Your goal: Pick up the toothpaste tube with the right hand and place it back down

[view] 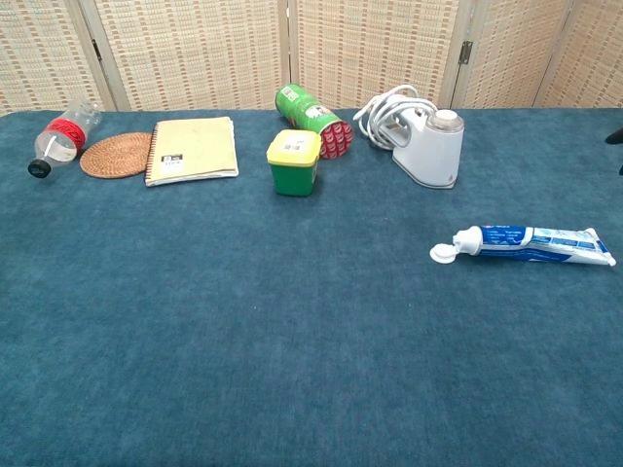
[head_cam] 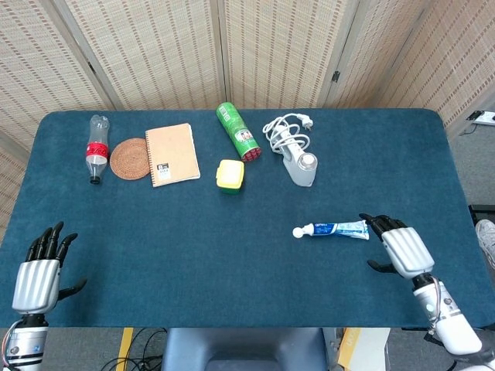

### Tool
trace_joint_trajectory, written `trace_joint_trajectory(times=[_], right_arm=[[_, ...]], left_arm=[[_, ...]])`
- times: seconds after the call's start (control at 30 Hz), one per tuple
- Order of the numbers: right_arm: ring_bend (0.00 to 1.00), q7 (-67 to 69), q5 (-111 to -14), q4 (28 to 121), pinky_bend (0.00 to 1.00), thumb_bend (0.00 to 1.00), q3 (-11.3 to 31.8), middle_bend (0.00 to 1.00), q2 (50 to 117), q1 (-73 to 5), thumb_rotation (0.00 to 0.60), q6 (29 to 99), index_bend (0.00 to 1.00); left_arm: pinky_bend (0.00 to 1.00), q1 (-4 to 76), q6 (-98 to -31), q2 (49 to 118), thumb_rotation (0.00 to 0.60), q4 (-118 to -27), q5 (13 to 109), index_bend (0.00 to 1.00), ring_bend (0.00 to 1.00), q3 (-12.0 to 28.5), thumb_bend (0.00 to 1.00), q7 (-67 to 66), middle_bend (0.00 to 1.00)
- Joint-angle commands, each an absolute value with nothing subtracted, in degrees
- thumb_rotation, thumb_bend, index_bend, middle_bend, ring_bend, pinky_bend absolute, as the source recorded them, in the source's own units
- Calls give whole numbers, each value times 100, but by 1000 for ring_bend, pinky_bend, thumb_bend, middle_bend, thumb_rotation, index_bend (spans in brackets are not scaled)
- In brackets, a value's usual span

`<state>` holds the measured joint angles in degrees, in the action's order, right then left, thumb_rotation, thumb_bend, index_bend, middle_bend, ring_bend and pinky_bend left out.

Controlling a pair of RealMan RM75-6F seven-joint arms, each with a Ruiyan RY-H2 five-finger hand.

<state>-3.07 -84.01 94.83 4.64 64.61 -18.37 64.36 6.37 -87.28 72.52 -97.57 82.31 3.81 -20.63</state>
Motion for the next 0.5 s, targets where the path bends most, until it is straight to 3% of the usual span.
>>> trace_joint_trajectory(times=[0.03, 0.5], right_arm=[[189, -326, -8188, 9089, 279, 214, 568, 287, 6736, -2220, 600, 5933, 146], [228, -326, -7826, 7868, 329, 261, 677, 326, 7726, -3058, 600, 4952, 207]], left_arm=[[157, 634, -8733, 7252, 600, -9759, 8239, 195, 25, 381, 27, -2057, 41], [157, 567, -8744, 7236, 600, -9720, 8164, 195, 25, 373, 27, -2055, 39]])
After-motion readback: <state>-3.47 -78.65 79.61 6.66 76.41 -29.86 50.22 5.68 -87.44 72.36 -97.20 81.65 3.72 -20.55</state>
